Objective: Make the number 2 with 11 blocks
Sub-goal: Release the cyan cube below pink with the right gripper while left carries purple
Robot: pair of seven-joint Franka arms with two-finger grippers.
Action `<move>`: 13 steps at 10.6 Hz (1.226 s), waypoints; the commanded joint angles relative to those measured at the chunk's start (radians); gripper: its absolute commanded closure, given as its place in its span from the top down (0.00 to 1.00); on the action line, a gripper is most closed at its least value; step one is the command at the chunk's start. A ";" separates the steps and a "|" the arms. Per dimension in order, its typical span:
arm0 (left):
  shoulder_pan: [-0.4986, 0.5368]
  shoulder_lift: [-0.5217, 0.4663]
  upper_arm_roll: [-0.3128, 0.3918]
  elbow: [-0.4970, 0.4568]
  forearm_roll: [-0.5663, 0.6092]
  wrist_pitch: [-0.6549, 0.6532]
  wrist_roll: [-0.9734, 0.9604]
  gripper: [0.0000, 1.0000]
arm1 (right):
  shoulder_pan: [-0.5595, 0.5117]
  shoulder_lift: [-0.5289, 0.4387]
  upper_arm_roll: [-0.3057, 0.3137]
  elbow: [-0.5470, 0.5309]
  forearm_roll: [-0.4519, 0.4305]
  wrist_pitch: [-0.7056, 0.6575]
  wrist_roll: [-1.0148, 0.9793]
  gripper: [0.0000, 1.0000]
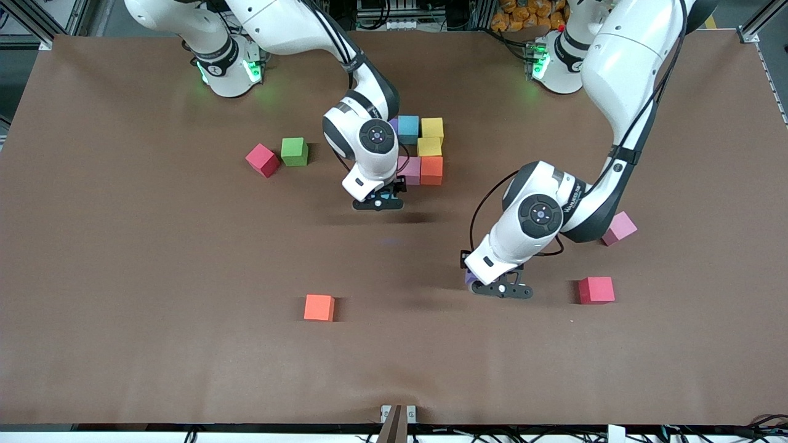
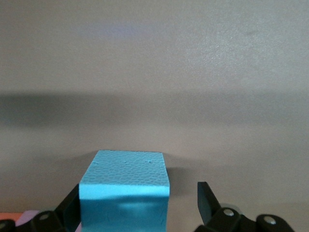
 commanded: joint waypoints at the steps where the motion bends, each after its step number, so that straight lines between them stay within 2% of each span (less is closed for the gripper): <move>1: -0.017 -0.014 0.006 0.010 -0.007 -0.016 -0.031 0.27 | 0.010 -0.067 -0.004 -0.038 -0.016 0.006 0.014 1.00; 4: -0.017 -0.014 0.006 0.010 -0.014 -0.016 -0.031 0.27 | 0.002 -0.110 0.001 -0.041 -0.011 0.025 0.014 1.00; 8: -0.061 -0.006 0.008 0.013 -0.011 -0.016 -0.122 0.28 | -0.042 -0.262 0.001 -0.138 -0.011 0.011 0.000 1.00; 11: -0.113 0.003 0.008 0.027 -0.014 -0.016 -0.207 0.28 | -0.131 -0.378 -0.001 -0.153 -0.016 -0.108 -0.001 1.00; 13: -0.161 0.022 0.011 0.049 -0.013 -0.016 -0.262 0.28 | -0.227 -0.449 -0.001 -0.153 -0.017 -0.142 -0.001 1.00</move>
